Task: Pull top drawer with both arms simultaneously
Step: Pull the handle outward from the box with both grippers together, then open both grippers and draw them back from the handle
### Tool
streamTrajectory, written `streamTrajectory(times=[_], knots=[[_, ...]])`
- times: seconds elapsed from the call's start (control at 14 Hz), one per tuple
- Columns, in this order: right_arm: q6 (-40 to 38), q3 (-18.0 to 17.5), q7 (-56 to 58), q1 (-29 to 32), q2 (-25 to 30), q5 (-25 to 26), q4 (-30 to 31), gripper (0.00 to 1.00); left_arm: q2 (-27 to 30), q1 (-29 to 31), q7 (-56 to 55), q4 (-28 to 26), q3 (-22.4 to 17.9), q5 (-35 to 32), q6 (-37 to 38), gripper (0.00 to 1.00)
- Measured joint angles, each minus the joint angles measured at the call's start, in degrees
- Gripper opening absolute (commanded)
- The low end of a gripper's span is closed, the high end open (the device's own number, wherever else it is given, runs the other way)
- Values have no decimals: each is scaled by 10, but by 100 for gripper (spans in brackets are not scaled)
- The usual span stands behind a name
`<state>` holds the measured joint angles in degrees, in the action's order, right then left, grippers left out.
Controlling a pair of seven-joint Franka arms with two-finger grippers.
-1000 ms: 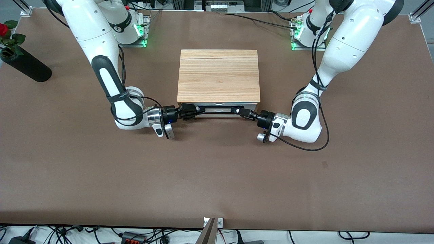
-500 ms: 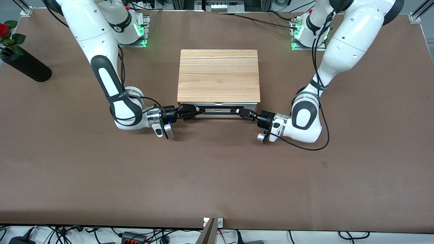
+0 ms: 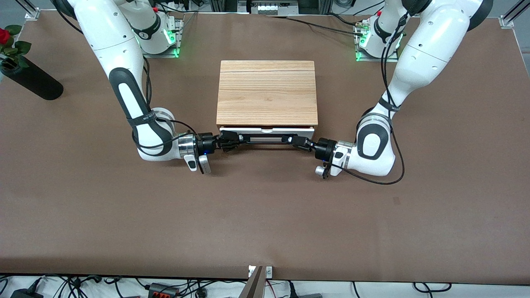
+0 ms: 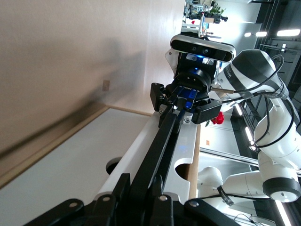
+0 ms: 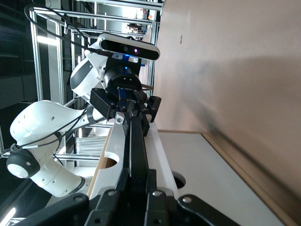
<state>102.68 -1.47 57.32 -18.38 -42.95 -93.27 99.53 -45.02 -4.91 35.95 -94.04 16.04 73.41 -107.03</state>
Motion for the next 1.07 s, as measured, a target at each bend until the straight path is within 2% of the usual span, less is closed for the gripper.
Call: streamTrajectory(times=[0.86,1.0,1.07], knots=[[-8,-2,-36,22,-89,-5,-141,18,-30,0,-9,78,-10,0,-48,18],[-7,-3,-37,24,-92,-6,-145,30,-32,0,-8,81,-11,0,-50,21],[-4,-3,-34,24,-92,-5,-145,44,-32,-1,-8,82,-11,0,-51,25]])
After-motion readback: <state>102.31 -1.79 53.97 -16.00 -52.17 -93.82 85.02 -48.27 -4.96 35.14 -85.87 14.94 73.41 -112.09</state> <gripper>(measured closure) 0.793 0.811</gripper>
